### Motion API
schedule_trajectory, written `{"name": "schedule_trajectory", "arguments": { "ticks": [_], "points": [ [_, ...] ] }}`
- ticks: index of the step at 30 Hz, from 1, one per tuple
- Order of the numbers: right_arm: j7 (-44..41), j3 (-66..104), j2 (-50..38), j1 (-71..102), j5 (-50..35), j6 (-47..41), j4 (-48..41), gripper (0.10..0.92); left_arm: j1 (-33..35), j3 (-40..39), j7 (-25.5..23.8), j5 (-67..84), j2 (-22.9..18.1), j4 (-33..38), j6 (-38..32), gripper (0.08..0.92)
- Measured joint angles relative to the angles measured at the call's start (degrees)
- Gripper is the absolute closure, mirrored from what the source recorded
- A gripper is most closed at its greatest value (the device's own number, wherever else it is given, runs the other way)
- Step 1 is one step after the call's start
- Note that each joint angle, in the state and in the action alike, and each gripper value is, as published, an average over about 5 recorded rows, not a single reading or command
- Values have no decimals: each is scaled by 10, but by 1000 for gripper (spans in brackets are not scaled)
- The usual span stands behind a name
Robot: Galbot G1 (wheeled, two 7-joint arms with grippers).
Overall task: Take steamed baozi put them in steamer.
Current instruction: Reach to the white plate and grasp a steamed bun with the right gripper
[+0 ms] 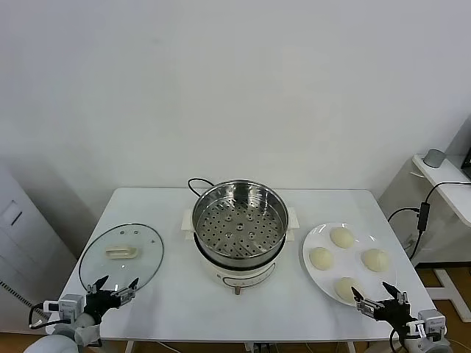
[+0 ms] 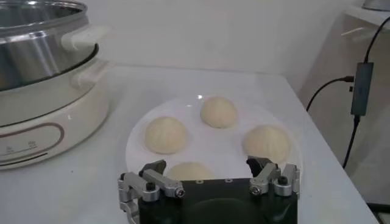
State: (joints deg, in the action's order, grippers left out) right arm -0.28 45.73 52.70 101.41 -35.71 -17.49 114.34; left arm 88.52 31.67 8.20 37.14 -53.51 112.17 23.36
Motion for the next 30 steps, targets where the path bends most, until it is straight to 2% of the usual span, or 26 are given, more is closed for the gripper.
{"name": "schedule_trajectory", "arguments": {
  "ticks": [7,19,24,30],
  "points": [
    [-21,10,-9,-16,48,18,-11,203,4,0,-1,0,-1,1,0,177],
    [-77,-9,-61,-119,309,103,-77,203,1,-4,-1,-2,4,1,3,177],
    [-135,-25,-97,-162,398,144,-111,203,-2,-8,-1,-4,5,1,6,177],
    [-225,-59,-147,-226,446,174,-148,203,-1,-11,-1,-7,4,2,7,177]
  ]
}}
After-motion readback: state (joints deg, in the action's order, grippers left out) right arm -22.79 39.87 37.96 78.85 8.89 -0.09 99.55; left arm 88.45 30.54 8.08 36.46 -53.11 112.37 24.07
